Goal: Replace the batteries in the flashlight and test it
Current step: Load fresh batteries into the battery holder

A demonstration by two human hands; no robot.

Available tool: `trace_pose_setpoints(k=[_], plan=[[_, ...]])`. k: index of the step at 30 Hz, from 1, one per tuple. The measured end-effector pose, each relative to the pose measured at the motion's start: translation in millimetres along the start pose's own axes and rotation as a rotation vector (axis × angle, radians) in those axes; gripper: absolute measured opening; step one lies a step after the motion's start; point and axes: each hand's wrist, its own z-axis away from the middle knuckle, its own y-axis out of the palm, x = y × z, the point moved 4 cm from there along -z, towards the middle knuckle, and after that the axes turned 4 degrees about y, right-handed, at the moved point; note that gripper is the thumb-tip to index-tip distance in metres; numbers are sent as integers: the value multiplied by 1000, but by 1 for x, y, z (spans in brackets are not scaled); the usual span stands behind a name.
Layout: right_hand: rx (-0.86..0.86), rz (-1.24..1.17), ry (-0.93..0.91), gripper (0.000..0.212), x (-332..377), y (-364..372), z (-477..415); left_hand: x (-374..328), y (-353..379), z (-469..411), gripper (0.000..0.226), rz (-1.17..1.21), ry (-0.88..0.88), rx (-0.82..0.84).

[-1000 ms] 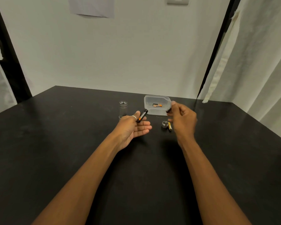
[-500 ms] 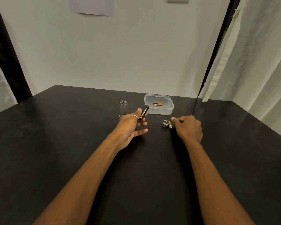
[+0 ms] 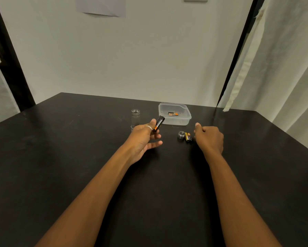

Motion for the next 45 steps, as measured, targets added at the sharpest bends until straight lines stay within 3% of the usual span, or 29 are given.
trace_pose_setpoints(k=[5,8,10,11,15,17,26,45], plan=[[-25,-135,-29,47,5,-3,2,1,0,1,28,11,22,16],[-20,-240,-232,36,21,-5,12,0,-1,1,30,1,29,23],[84,-297,-393,17,33,0,21,0,-1,2,30,12,27,28],[154,-314,-450,17,38,5,25,0,-1,3,31,21,26,31],[422,-305,-563,54,53,28,41,-1,0,4,31,65,29,55],[474,-285,-604,61,57,38,49,-2,0,5,30,60,25,61],[360,-269,-634,51,54,41,51,-1,3,4,32,32,4,78],[359,-234,-665,40,53,40,50,0,1,4,26,37,21,71]])
